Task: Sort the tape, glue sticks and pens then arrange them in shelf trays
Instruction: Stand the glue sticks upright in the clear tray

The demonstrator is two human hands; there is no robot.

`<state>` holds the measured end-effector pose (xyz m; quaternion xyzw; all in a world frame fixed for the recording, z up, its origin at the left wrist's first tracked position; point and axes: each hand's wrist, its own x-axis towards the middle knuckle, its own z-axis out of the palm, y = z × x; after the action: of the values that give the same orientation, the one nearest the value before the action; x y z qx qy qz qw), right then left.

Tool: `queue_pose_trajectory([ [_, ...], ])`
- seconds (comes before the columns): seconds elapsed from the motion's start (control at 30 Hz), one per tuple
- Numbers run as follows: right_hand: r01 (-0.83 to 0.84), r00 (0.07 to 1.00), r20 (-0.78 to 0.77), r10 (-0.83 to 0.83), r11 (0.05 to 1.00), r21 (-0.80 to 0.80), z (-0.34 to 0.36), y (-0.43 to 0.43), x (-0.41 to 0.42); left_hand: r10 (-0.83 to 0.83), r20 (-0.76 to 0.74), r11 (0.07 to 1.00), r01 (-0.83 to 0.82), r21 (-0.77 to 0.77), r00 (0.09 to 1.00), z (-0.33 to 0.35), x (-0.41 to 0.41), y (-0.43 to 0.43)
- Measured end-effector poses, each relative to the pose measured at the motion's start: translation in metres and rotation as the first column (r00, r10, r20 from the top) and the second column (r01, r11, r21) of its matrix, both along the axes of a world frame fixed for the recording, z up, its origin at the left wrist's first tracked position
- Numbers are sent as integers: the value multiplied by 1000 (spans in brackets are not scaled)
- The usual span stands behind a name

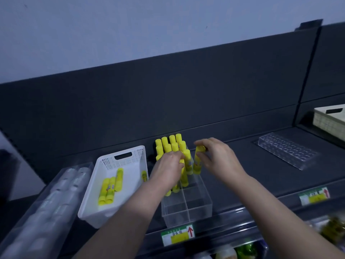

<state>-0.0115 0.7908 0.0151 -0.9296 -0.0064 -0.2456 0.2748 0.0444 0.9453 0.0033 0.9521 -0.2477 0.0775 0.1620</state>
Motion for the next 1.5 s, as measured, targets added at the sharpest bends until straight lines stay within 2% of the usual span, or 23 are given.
queue_pose_trajectory([
  [0.1, -42, 999, 3, 42, 999, -9, -7, 0, 5, -44, 48, 991, 38, 131, 998, -9, -2, -1],
  [0.17, -70, 997, -20, 70, 997, -19, -11, 1, 11, -57, 84, 989, 45, 138, 995, -12, -1, -1],
  [0.33, -98, 993, -72, 92, 992, -79, -18, 6, 21, 8, 121, 999, -3, -45, 993, -7, 3, 8],
  [0.5, -138, 952, -295, 79, 973, -186, -36, 11, 23, 127, 85, 973, -108, -203, 988, -5, 2, 26],
  [0.53, -136, 950, -302, 74, 972, -190, -37, 12, 22, 147, 80, 965, -126, -229, 986, -4, 3, 32],
  [0.63, -91, 992, -110, 70, 976, -200, -28, 22, 19, 246, 87, 932, -212, -293, 965, 0, 8, 58],
  [0.73, -110, 987, 101, 129, 978, -176, -10, 48, 15, 351, 62, 889, -311, -337, 934, 5, 14, 95],
  [0.83, -169, 969, 148, 199, 966, -197, 1, 85, 15, 410, 27, 861, -377, -342, 912, 2, 23, 131],
  [0.9, -208, 970, 82, 230, 954, -215, 0, 107, 17, 429, -16, 861, -414, -294, 903, -4, 27, 150],
  [1.03, -269, 960, -150, 237, 931, -247, -15, 143, 26, 434, -149, 862, -457, -217, 889, -23, 33, 183],
  [1.17, -292, 916, -361, 176, 910, -295, -28, 168, 51, 396, -165, 903, -415, -107, 903, -31, 46, 199],
  [1.4, -262, 864, -498, -68, 786, -561, -27, 210, 72, 323, -147, 945, -327, -3, 935, -30, 65, 202],
  [1.5, -288, 806, -575, -144, 753, -592, -41, 224, 79, 311, -151, 950, -312, 16, 938, -29, 68, 206],
])
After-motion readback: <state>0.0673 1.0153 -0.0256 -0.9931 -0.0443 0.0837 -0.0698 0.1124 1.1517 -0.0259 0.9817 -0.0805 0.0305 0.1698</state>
